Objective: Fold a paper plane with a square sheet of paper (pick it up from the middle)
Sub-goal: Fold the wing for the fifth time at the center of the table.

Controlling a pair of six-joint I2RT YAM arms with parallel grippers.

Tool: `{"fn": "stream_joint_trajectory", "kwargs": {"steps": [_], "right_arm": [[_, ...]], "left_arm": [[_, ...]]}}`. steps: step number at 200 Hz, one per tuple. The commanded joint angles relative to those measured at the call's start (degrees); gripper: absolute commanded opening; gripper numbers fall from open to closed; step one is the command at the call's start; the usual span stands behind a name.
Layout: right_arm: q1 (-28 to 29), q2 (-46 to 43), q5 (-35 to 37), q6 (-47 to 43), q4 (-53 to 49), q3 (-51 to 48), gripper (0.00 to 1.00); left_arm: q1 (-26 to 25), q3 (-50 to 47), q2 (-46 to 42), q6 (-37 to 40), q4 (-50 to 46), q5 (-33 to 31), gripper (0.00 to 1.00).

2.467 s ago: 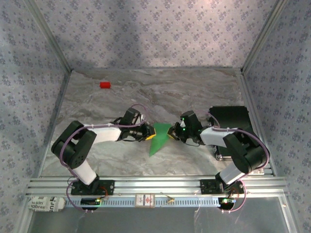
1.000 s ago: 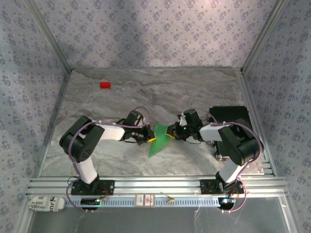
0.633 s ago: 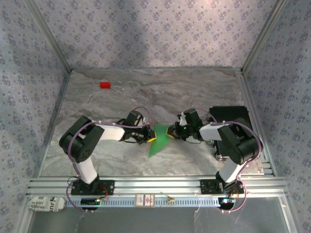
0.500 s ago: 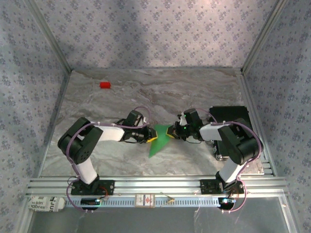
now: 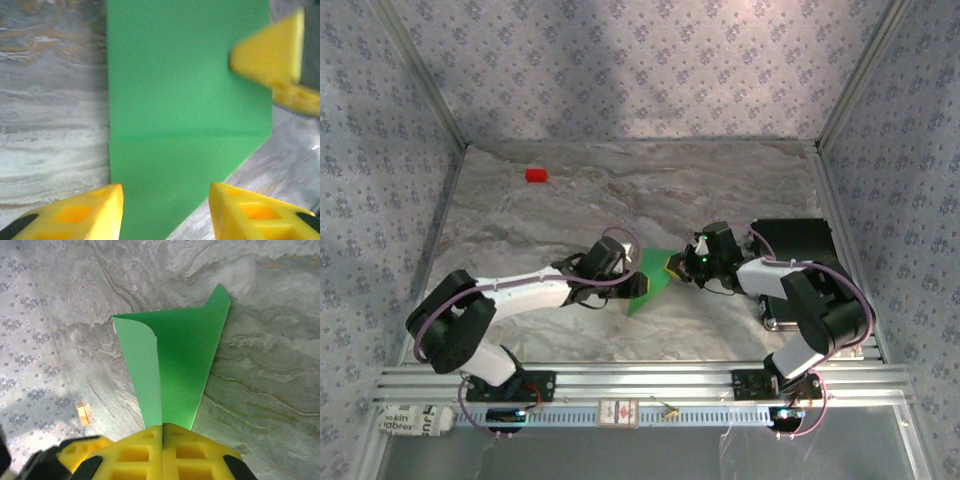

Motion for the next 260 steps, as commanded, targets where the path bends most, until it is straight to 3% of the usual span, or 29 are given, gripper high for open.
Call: {"fn": "stream_joint_trajectory", "kwargs": {"steps": [1,61,129,197,260], "right_arm": [[-0.26,-1.60,1.92,4.01,1.26,-0.45,0.04],[-0.28,-1.60,1.63,6.07,1.53,0.24,0.04],[-0.24,-2.11,2.13,6.05,1.00,-0.23,0.04],[-0.31,-2.37,2.23,6.32,1.17,-0.36,0.04],[-0.40,-2.39,2.19,6.04,0.85,-0.41,0.04]], "left_arm": [[-3.86,2.20,-0.78,7.64,-5.89,-9.31,0.51],[-12.11,8.32,4.28,14.24,-11.14,-21.06,0.54],[-15.72,14.10,11.65,16.05,-16.61,-28.81,0.49],[-17.21,14.53,13.77,16.38,-17.94,-32.99,0.42],[-18.29,15.68,15.25,17.19,-18.55,-34.85,0.29]]}}
